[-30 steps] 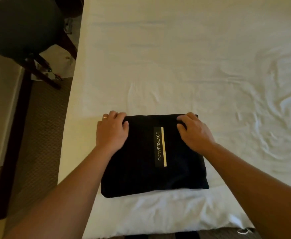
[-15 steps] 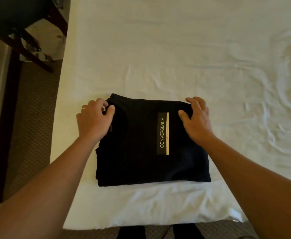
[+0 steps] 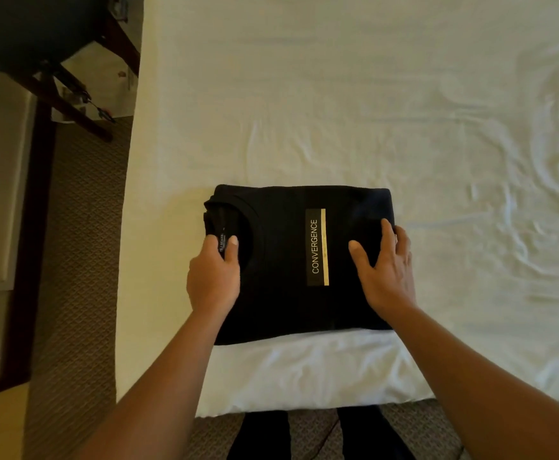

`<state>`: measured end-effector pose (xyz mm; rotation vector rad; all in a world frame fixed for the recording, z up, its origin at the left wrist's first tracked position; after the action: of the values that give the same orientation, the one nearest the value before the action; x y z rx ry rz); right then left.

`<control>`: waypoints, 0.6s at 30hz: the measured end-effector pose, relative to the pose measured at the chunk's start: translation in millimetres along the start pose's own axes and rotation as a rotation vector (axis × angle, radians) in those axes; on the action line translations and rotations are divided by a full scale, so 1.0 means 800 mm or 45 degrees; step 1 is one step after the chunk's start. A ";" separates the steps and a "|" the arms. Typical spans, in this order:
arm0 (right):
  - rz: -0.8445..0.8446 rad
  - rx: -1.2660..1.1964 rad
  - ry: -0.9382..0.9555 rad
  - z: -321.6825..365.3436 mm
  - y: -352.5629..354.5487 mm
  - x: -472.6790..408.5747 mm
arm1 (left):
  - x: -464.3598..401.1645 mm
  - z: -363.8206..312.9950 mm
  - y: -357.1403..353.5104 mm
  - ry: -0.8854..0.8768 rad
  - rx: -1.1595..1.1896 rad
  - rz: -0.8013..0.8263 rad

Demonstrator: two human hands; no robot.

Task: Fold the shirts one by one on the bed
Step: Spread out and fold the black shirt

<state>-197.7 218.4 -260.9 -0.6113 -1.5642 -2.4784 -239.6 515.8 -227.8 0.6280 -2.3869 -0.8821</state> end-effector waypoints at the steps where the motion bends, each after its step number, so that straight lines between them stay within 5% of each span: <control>1: 0.014 0.013 0.011 -0.001 -0.001 0.004 | 0.005 0.003 0.006 -0.015 0.065 -0.067; 6: 0.170 0.202 0.046 -0.008 -0.009 0.005 | 0.025 0.049 0.003 0.220 0.099 -0.073; 11: 0.192 -0.353 -0.149 -0.018 0.003 -0.009 | 0.008 0.040 0.006 0.429 0.186 -0.164; 15: 0.411 -0.747 -0.512 -0.036 0.003 -0.014 | 0.006 0.050 -0.009 0.770 0.662 0.094; 18: 0.582 -0.847 -0.523 -0.031 0.002 -0.017 | 0.005 0.048 -0.013 0.829 0.781 0.389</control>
<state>-191.6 194.2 -274.2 -1.4526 -0.5168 -2.5522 -263.1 523.5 -258.8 0.6199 -2.0280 0.1969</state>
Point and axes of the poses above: each hand's wrist, its own x-axis away from the middle knuckle, its own y-axis out of the back of the hand, z = x × y, the point moved 5 cm from there along -x, towards the middle knuckle, and after that the axes turned 13 degrees about x, right-handed, at the moved point
